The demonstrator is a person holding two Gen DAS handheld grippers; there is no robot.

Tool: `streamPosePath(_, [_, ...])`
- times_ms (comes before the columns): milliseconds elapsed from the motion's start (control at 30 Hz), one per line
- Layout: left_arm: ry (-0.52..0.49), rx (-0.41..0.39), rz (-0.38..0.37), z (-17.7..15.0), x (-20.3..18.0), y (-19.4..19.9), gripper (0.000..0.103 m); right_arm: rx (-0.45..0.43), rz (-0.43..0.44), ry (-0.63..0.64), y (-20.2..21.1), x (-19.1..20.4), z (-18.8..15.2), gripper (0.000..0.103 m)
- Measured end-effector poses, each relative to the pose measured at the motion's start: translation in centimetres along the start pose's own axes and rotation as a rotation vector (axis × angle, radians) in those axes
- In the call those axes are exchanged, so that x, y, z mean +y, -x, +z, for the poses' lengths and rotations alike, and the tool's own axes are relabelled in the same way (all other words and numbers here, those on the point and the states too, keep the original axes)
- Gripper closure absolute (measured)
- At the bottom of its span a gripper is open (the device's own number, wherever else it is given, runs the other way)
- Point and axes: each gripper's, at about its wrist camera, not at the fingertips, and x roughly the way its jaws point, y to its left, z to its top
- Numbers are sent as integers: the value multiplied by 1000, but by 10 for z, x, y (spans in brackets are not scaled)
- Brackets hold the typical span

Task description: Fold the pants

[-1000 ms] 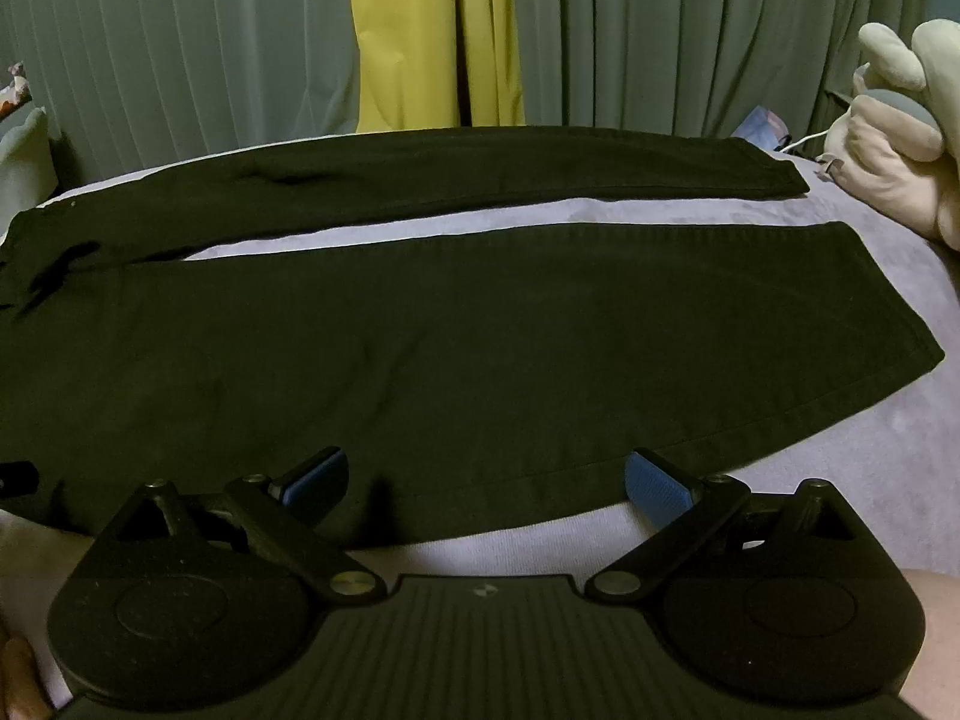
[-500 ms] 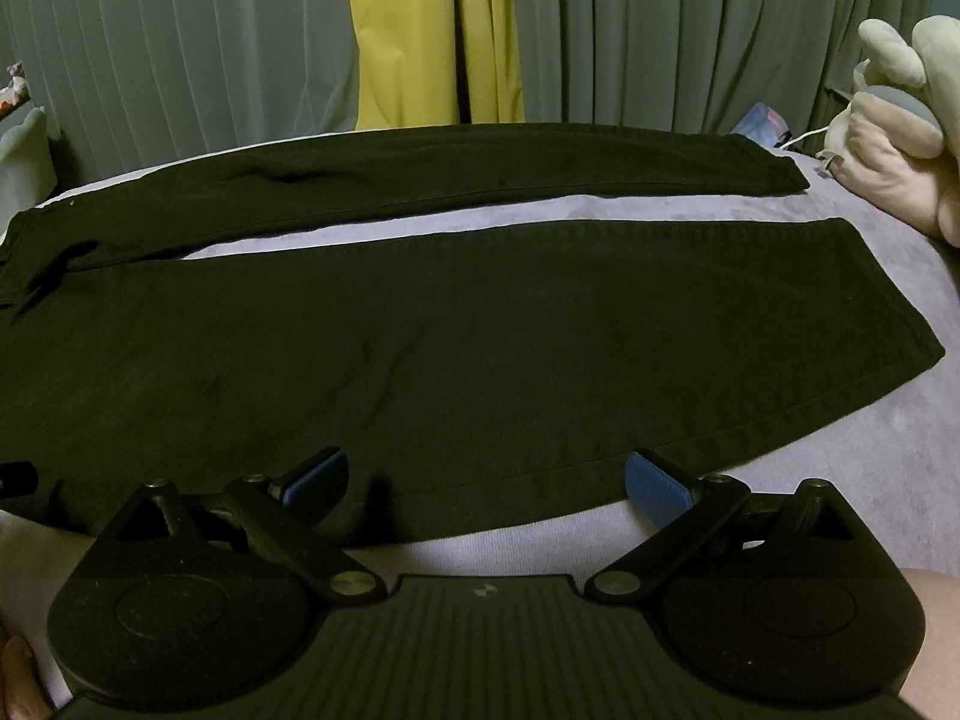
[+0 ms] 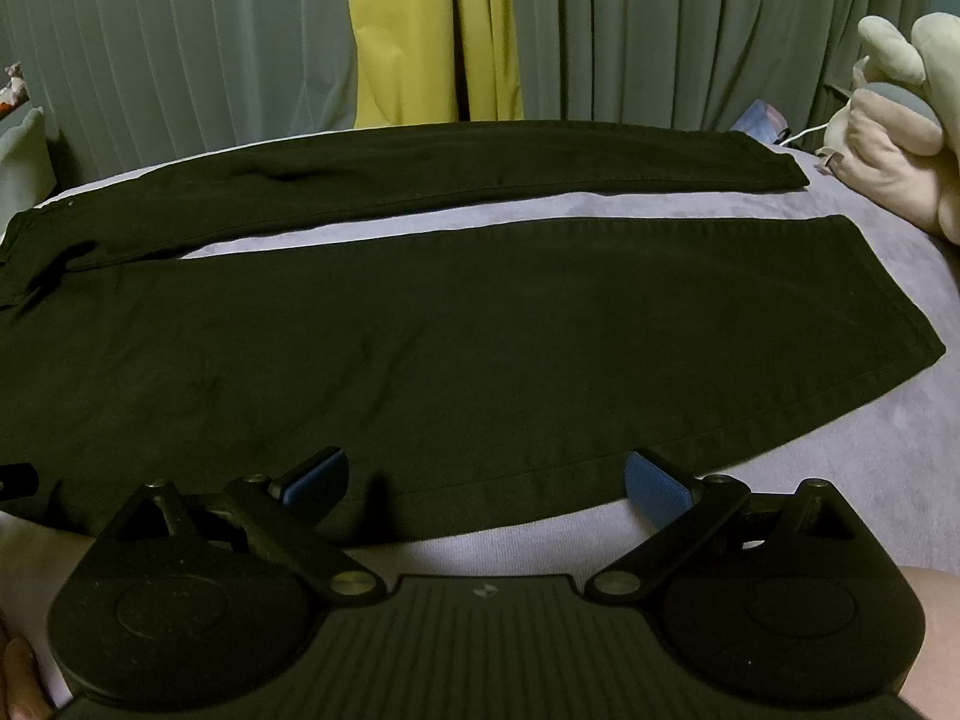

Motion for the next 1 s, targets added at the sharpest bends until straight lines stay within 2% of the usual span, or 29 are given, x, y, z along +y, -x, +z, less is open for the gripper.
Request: streamPosePath(1000, [17,2,-11,6,1,2,0,41,-15,9,-5,6,7,4])
